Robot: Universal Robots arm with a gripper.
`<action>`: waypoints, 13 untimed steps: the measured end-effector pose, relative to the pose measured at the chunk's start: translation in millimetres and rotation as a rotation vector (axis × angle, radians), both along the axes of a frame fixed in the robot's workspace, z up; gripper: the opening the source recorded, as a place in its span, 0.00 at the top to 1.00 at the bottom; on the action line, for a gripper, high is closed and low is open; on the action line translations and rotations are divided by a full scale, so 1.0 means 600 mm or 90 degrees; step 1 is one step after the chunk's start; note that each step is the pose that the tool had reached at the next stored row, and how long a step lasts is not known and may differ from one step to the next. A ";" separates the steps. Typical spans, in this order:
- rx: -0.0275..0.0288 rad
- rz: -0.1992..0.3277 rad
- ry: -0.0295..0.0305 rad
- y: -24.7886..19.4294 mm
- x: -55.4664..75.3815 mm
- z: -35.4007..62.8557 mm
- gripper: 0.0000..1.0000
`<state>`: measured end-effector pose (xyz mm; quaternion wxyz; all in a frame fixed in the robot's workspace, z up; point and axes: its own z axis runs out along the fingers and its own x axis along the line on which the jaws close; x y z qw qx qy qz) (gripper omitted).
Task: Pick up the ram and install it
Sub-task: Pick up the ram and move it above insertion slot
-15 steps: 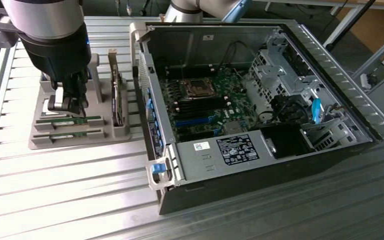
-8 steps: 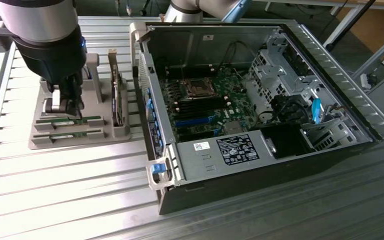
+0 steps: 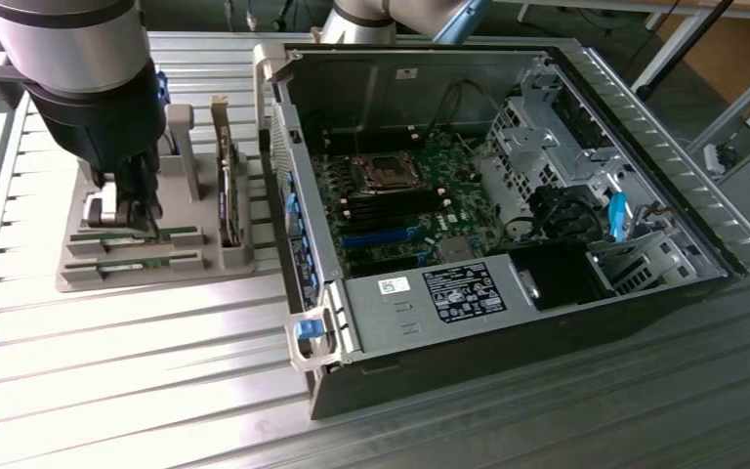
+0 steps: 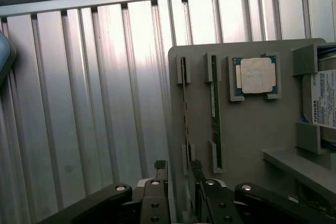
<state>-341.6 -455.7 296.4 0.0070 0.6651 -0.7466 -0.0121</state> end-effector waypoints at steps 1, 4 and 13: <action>0.0000 0.000 0.0000 0.0000 0.000 -0.001 0.71; 0.0001 0.000 -0.0001 0.0000 0.000 -0.005 0.71; 0.0001 0.000 0.0000 0.0000 -0.002 -0.015 0.71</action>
